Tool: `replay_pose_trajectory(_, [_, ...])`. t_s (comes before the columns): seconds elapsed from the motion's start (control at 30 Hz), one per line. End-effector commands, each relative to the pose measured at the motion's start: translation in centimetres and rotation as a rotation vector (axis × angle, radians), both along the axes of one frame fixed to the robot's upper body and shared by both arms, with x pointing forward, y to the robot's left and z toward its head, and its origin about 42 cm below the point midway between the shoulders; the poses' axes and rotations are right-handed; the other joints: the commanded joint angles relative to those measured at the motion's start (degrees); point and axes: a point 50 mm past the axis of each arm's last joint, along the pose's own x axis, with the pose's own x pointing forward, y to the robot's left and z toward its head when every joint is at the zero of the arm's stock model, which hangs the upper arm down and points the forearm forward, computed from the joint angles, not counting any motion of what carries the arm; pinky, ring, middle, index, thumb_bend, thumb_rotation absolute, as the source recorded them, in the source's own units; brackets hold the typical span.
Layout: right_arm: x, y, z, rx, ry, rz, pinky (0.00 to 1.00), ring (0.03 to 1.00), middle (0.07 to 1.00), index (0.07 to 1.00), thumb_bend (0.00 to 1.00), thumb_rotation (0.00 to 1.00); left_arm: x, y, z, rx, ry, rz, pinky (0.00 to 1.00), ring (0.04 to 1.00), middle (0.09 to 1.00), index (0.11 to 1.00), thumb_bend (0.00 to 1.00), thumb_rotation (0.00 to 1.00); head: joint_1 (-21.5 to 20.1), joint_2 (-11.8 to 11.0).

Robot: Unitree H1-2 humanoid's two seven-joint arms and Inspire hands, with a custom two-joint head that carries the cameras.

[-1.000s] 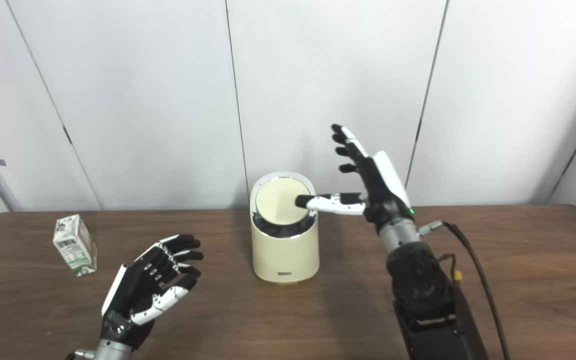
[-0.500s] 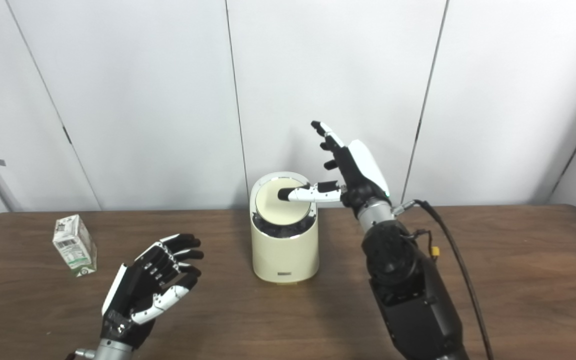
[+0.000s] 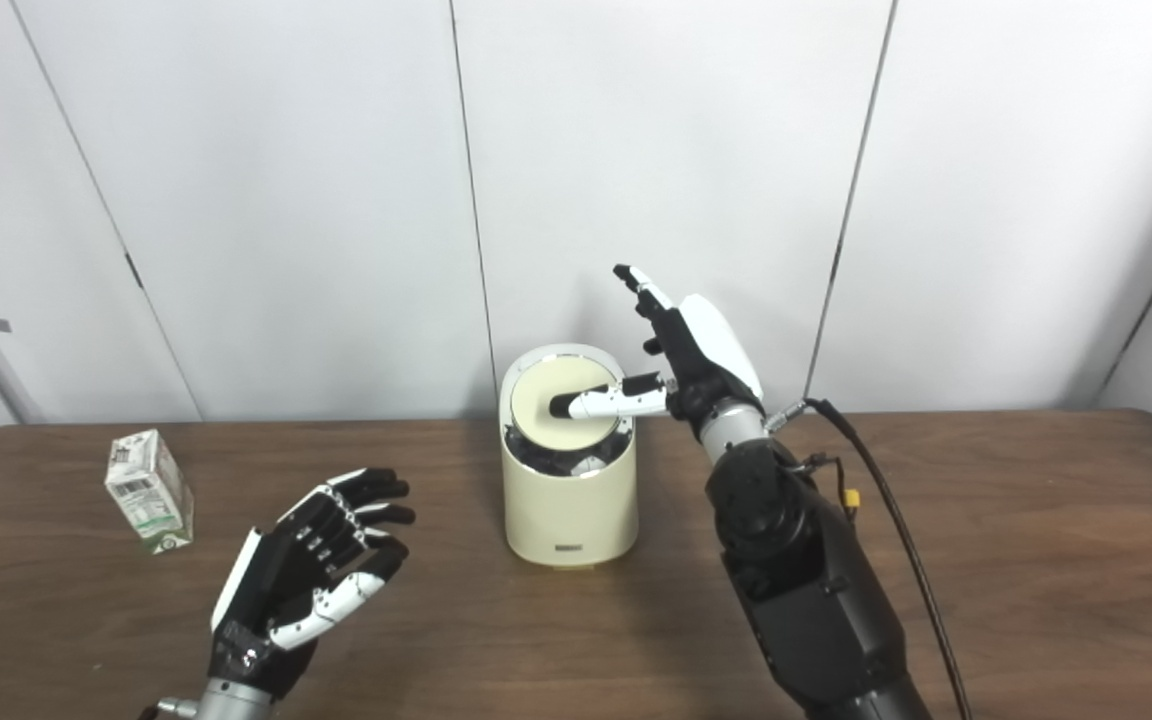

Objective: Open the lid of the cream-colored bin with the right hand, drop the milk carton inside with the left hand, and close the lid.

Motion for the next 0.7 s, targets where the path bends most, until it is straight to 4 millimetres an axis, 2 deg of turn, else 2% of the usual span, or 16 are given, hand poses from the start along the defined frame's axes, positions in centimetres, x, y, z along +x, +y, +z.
replay_pose_trajectory(0.0, [0.4, 0.3, 2.9, -0.022, -0.096, -0.003, 0.73, 0.890, 0.944, 0.951, 0.90, 0.30, 0.8, -0.5, 2.0, -0.023, -0.084, -0.030, 0.50, 0.660, 0.740, 0.752, 0.63, 0.15, 0.0, 0.0])
replay_pose_trajectory(0.3, [0.3, -0.3, 1.8, -0.109, -0.104, -0.026, 0.75, 0.892, 0.923, 0.942, 0.93, 0.28, 0.8, -0.9, 1.9, -0.034, -0.084, -0.046, 0.46, 0.629, 0.736, 0.752, 0.60, 0.10, 0.3, 0.2])
replay_pose_trajectory(0.67, [0.7, -0.6, 0.6, -0.177, -0.098, -0.076, 0.70, 0.869, 0.907, 0.928, 0.94, 0.24, 0.5, -1.0, 2.1, -0.041, -0.086, -0.052, 0.46, 0.631, 0.732, 0.751, 0.62, 0.11, 1.0, 0.8])
